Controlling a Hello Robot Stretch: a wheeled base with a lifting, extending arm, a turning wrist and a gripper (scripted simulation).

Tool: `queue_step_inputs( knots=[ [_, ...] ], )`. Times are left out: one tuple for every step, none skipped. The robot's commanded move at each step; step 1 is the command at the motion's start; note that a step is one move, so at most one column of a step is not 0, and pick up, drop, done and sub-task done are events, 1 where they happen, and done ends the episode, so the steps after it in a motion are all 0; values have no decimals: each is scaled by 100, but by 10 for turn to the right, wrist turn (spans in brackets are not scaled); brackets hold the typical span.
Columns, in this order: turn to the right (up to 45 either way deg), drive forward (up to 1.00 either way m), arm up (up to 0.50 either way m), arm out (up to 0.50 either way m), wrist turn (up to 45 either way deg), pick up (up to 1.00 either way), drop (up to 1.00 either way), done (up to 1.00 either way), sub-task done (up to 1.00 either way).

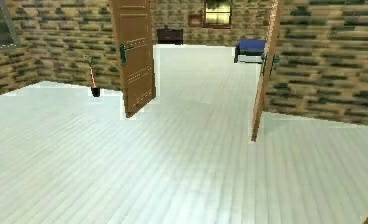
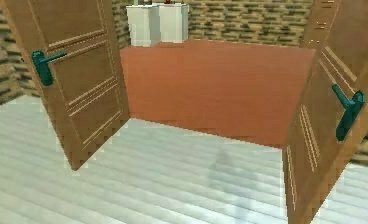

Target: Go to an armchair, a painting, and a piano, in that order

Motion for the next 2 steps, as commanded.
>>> queue_step_inputs(
  knots=[
    [0,100,0,0,0,0,0,0,0],
    [0,100,0,0,0,0,0,0,0]
  ],
)
